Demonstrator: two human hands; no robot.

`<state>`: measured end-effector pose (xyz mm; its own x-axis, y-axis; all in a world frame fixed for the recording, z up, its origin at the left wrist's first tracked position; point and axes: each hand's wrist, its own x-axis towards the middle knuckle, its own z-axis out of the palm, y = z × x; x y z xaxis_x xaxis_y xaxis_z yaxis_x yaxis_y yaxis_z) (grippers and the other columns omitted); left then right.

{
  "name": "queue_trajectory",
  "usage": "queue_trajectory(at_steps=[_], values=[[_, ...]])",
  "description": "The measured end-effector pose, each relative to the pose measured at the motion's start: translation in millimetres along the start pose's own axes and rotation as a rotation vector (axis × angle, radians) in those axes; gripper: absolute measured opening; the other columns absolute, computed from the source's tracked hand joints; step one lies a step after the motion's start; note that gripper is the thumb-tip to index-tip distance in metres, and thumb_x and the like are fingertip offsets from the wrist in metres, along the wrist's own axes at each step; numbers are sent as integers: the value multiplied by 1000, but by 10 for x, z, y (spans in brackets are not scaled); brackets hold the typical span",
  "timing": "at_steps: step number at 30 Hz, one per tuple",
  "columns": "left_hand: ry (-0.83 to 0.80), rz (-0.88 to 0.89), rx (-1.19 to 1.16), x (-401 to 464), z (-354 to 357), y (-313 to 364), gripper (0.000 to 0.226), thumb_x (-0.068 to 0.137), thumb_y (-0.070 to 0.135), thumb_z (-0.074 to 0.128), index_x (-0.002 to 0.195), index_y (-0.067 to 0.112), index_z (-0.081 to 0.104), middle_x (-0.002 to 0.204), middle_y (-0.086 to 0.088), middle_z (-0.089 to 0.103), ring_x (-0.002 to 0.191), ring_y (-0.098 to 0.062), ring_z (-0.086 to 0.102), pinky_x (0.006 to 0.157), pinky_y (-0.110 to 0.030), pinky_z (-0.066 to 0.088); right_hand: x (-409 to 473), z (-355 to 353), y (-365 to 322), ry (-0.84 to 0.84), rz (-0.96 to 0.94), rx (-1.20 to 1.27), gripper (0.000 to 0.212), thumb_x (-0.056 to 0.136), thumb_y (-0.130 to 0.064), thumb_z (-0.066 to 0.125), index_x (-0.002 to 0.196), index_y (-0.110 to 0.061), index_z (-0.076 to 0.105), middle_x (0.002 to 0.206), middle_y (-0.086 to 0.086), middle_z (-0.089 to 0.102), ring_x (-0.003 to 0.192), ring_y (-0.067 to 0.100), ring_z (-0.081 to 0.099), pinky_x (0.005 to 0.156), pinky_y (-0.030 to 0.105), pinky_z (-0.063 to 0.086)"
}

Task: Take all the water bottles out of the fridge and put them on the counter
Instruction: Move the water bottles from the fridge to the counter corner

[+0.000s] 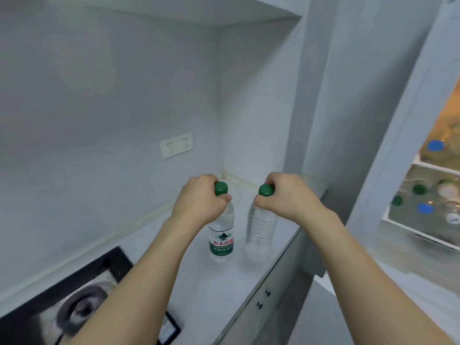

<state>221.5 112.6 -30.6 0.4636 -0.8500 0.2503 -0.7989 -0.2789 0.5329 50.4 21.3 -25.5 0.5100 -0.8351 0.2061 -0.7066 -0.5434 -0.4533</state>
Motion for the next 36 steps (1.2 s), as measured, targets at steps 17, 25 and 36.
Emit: queue_trajectory(at_steps=[17,25,36], values=[[277,-593,43,-1731,-199,-1497,17,84,28,67,100,23,62,83,9,63,77,-11,57,62,-24,43,-342,1812,-960,-575,-473,203,19,67,-33,69,79,-22,58,79,-5,61,74,17,59,65,35,50],[405,-736,94,-2726,-818,-1897,17,84,29,67,97,20,63,83,7,64,79,-13,59,66,-29,47,-939,2064,-1981,-666,-676,233,17,66,-33,68,75,-24,57,72,-6,59,65,16,58,55,31,45],[540,-917,144,-4508,-1819,-2443,14,83,30,68,93,21,62,79,6,63,77,-15,59,63,-30,45,-2398,2328,-3415,-745,-884,182,17,71,-37,68,77,-25,58,74,-8,60,67,13,55,54,30,43]])
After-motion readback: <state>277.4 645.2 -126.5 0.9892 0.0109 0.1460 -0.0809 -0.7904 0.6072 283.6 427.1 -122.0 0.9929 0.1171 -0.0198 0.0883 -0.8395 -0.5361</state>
